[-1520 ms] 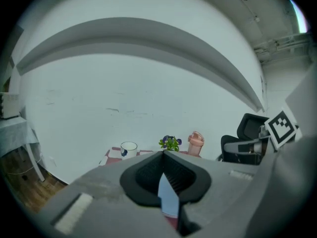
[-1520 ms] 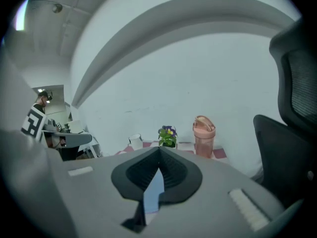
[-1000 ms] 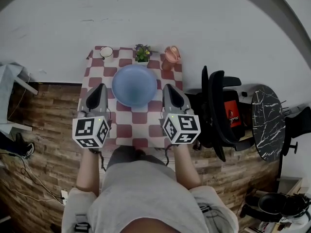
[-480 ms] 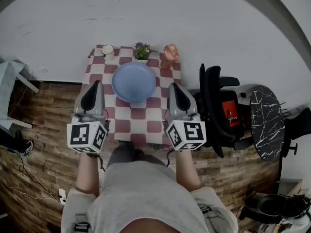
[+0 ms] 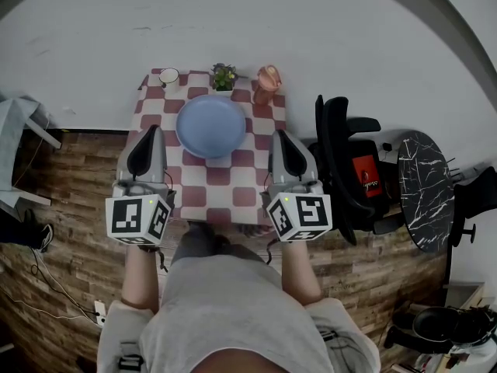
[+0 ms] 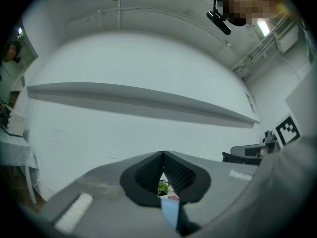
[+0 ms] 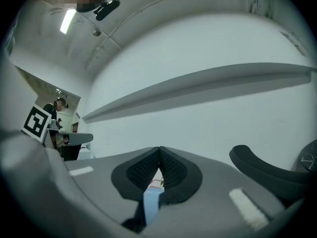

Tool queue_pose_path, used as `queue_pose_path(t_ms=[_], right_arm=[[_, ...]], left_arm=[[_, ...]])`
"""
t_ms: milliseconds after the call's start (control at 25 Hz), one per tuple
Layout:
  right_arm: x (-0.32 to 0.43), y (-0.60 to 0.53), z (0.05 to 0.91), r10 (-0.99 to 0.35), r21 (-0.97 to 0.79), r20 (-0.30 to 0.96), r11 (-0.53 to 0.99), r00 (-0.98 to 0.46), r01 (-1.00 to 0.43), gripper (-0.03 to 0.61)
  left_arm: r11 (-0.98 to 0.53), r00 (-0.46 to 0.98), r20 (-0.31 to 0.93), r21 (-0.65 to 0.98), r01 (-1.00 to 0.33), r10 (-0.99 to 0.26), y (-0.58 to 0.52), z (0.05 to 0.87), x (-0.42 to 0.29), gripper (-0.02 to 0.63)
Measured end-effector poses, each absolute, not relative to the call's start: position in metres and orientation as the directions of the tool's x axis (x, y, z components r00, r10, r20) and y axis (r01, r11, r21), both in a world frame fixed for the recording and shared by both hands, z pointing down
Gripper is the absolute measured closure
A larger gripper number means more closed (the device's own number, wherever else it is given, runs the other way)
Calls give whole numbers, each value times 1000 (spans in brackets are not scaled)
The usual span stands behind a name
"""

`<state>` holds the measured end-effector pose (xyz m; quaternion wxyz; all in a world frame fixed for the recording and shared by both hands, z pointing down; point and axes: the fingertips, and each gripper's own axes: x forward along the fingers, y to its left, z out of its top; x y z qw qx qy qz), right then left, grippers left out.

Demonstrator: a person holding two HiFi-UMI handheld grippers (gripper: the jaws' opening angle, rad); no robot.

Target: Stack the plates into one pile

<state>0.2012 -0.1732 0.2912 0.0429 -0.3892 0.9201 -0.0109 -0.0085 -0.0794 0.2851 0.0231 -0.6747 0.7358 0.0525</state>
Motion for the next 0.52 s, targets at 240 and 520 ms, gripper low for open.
queue_pose_path(t_ms=[240, 520], right_arm=[[201, -172, 288, -717, -50, -78, 697, -693, -715, 578], [198, -174, 285, -714, -39, -83, 699, -695, -714, 578]], left_arm=[[84, -89, -108, 55, -995, -990, -80, 284, -9, 607], [81, -86, -104, 55, -995, -991, -82, 284, -9, 607]])
